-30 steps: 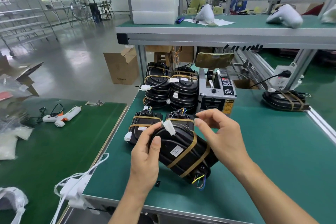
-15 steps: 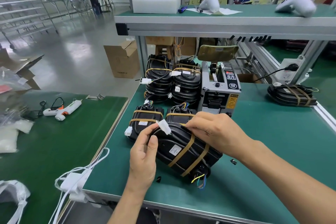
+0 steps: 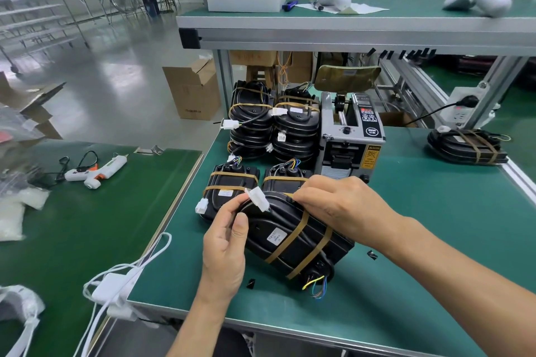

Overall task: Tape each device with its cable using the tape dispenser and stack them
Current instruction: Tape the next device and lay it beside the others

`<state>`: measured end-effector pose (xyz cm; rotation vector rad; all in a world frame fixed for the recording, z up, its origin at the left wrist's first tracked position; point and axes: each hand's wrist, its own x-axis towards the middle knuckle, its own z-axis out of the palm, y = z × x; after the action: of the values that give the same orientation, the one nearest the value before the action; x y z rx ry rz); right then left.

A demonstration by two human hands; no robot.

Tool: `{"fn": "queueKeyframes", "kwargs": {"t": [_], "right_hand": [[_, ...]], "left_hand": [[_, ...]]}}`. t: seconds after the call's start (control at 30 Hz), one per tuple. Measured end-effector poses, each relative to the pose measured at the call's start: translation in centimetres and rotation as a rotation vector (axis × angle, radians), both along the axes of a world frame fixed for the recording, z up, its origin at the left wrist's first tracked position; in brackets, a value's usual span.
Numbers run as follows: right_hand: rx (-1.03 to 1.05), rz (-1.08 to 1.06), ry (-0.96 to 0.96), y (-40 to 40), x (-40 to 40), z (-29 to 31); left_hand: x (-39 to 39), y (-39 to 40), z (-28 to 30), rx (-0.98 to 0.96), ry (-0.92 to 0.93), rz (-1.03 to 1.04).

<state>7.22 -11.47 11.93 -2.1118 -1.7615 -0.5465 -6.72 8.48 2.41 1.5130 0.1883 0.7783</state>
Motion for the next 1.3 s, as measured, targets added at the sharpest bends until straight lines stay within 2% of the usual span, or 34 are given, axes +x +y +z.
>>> {"fn": "queueKeyframes", "kwargs": {"t": [0.37, 0.53, 0.67, 0.83, 0.93, 1.17, 1.23, 1.3], "right_hand": [[-0.115, 0.008, -0.063, -0.3, 0.0, 0.8], [-0.102, 0.023, -0.084, -0.4, -0.3, 1.2], [0.027, 0.010, 0.149, -0.3, -1.3, 0.8], [0.008, -0.071, 0.548, -0.5, -3.1, -0.5], [0.029, -0.070, 0.690, -0.4, -4.0, -1.4], [0.196, -0.171, 0.696, -0.4, -4.9, -2.3], [0.155, -0.187, 0.679, -0.3, -5.1, -2.2], [0.018, -0.208, 0.670, 0.0, -5.0, -2.0]], "left_hand": [[0.2, 0.4, -0.5, 0.001, 0.008, 0.004], [0.2, 0.7, -1.1, -0.011, 0.035, 0.000], [0.3, 0.7, -1.3, 0.004, 0.046, 0.006], [0.0, 1.0, -1.7, -0.046, 0.036, -0.015], [-0.3, 1.0, -1.8, -0.068, 0.025, -0.015], [-1.2, 0.6, -1.5, -0.037, 0.026, 0.032], [-1.5, 0.6, -1.4, -0.014, 0.022, 0.049], [-1.8, 0.5, -1.5, 0.022, 0.034, 0.068]]}}
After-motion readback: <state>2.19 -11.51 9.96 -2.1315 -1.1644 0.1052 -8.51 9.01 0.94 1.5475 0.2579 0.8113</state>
